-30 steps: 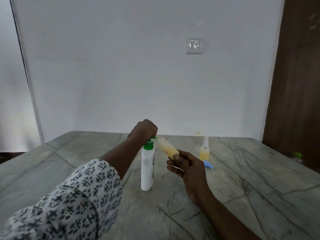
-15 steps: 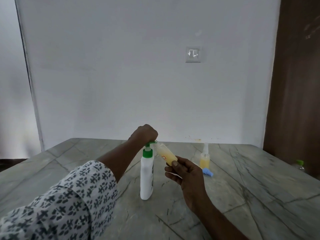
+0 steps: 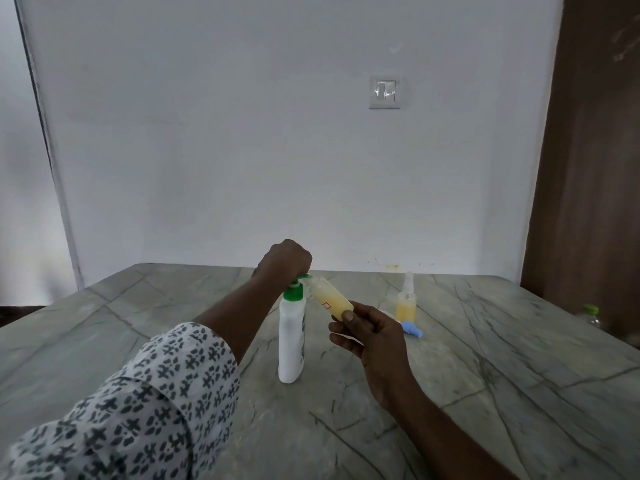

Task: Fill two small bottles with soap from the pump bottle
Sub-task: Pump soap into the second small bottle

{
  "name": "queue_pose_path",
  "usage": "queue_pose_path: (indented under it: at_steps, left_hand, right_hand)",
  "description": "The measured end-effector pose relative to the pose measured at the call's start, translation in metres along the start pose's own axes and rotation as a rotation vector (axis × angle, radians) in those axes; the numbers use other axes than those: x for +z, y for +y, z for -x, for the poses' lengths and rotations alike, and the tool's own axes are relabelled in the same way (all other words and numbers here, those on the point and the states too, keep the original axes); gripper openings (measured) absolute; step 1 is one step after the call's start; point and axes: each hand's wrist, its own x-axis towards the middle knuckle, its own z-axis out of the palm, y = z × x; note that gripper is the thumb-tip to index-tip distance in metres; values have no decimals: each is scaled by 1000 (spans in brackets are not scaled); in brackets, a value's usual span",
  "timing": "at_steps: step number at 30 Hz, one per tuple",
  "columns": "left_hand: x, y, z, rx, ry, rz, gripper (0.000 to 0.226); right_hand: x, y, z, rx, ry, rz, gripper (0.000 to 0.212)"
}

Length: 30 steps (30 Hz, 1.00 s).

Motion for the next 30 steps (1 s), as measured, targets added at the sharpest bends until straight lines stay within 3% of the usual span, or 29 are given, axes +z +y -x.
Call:
queue_pose_path:
  at_steps: [30]
  left_hand:
    - [-1,3,5,6,16,5,6]
  right_hand:
    - [1,1,-1,13,14,9,19]
